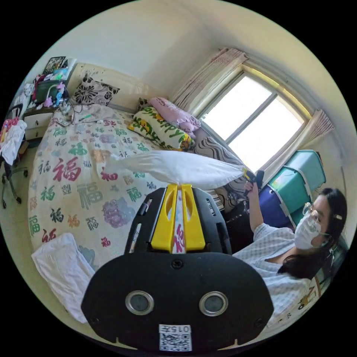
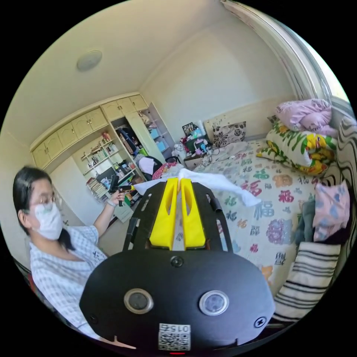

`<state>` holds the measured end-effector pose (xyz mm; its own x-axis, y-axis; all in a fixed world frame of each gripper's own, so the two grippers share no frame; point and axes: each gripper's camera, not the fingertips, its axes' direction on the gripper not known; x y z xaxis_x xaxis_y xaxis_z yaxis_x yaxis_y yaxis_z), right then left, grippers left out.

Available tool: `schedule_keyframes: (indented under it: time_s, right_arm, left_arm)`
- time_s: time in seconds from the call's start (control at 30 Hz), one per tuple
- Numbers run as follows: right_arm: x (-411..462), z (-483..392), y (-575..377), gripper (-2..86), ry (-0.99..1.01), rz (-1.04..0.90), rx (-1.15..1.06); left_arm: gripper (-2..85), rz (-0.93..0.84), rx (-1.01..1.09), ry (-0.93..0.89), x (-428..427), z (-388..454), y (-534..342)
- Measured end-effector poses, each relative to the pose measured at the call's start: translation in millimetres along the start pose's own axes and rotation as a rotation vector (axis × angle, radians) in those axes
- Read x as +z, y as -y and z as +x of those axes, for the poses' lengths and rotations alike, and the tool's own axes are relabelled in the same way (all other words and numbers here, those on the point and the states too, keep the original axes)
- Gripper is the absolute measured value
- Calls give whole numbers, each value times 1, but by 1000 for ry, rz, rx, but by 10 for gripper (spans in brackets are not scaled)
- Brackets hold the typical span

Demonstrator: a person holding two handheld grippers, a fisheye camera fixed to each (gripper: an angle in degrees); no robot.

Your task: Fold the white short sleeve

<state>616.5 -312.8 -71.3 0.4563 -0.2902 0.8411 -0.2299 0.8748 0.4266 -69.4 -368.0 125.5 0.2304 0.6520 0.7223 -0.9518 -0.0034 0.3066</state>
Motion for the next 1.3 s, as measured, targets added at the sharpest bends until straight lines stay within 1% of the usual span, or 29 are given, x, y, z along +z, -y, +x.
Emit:
schedule_keyframes:
  time_s: [0.07, 0.1, 0.17, 0.2, 0.27, 0.3, 0.37, 0.47, 0.57, 0.73, 0.87, 1.0, 1.1, 1.17, 1.2, 1.27, 1.3]
  right_arm:
    - [7, 14, -71, 3, -23, -89, 90]
    - [10, 20, -90, 3, -33, -113, 121]
    - [32, 50, -165, 3, -59, -216, 272]
    - [38, 58, -184, 3, -72, -238, 314]
    - [69, 85, -250, 3, -97, -354, 452]
    - [77, 90, -263, 3, -112, -388, 477]
    - [107, 102, -305, 3, -174, -525, 520]
    - [136, 110, -336, 3, -251, -677, 527]
    - [154, 113, -352, 5, -282, -755, 519]
    - [172, 119, -363, 16, -322, -837, 480]
    - [176, 132, -371, 44, -258, -898, 489]
    - [154, 139, -372, 59, -249, -879, 506]
    - [118, 148, -367, 65, -224, -748, 545]
    - [87, 164, -357, 63, -215, -607, 561]
    - [80, 169, -352, 62, -209, -568, 560]
    - [62, 199, -333, 61, -200, -422, 565]
    - [61, 207, -328, 61, -194, -389, 566]
  left_arm:
    - [-2, -108, -58, -18, 41, -20, -63]
    - [-2, -138, -77, -15, 53, -26, -80]
    - [-2, -243, -173, -27, 104, -53, -142]
    - [-1, -271, -202, -18, 117, -60, -156]
    - [-1, -372, -277, 41, 165, -78, -206]
    - [-1, -400, -297, 70, 176, -82, -217]
    - [0, -514, -335, 145, 215, -90, -250]
    - [2, -634, -343, 199, 255, -89, -277]
    - [6, -755, -325, 287, 290, -86, -293]
    - [29, -822, -334, 337, 326, -86, -300]
    - [62, -988, -357, 409, 359, -93, -315]
    - [65, -1036, -357, 467, 365, -87, -319]
    - [66, -1016, -318, 518, 360, -73, -298]
    - [63, -931, -237, 512, 358, -53, -256]
    - [63, -903, -209, 503, 358, -47, -242]
    - [63, -779, -74, 448, 371, -23, -179]
    - [63, -749, -34, 429, 377, -18, -162]
